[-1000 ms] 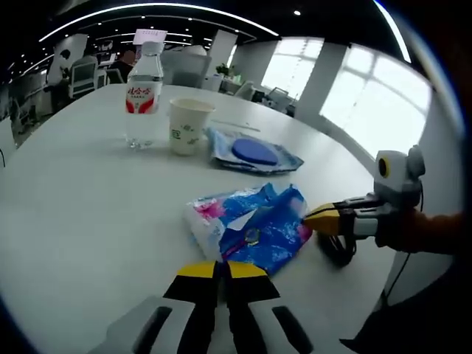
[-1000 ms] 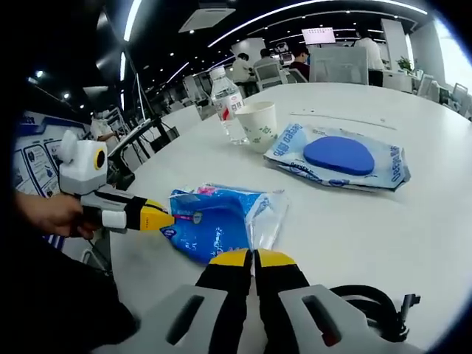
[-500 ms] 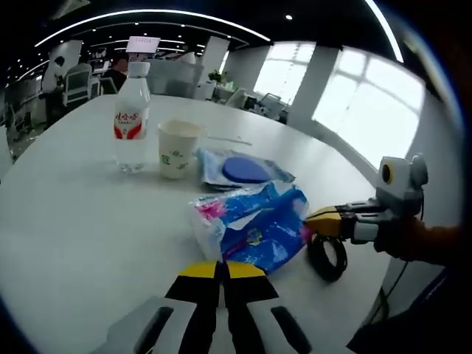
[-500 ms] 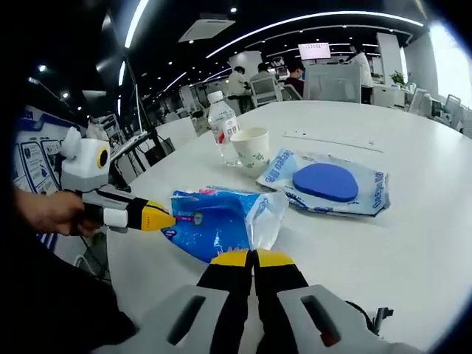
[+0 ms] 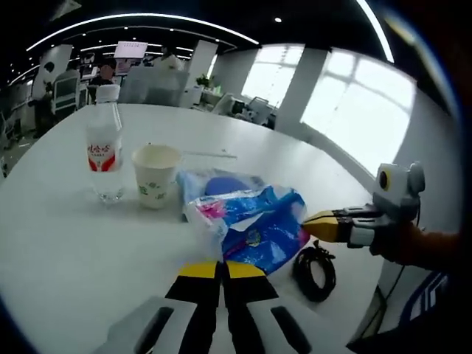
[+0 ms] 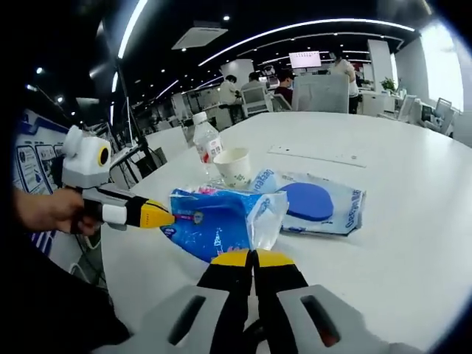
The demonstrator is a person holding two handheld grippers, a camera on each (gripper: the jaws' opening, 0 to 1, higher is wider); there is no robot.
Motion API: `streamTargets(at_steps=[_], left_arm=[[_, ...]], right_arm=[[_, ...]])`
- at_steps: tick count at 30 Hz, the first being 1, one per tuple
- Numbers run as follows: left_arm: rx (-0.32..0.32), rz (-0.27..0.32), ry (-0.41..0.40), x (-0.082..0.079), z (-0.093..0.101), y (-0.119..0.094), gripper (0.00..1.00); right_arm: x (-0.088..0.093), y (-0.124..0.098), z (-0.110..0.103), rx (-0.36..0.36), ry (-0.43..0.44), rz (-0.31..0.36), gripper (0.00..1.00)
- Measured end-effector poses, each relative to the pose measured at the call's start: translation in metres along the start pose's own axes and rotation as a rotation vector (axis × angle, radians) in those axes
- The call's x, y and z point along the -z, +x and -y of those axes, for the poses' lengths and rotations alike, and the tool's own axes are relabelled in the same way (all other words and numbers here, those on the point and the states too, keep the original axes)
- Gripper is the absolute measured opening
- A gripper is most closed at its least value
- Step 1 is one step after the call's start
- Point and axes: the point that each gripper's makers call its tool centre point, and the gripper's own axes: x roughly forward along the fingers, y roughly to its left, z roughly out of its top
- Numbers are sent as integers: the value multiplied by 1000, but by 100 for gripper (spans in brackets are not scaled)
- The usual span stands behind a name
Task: Arrange the tabletop items into an orderly group along one side of the table until the central work area is clear of visible clutter.
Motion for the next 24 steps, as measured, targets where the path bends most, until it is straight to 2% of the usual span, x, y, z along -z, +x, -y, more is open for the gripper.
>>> streamTargets(at_steps=[8, 18, 24], left_arm=[[36, 1, 28, -22, 12, 14, 0], [70, 3, 45, -43, 33, 19, 0], [99, 6, 74, -60, 41, 35, 0]], right_arm=[[-14, -8, 23, 29, -12, 10, 0], [-30, -19, 40, 49, -31, 13, 0], [-38, -29, 55, 71, -47, 14, 0]])
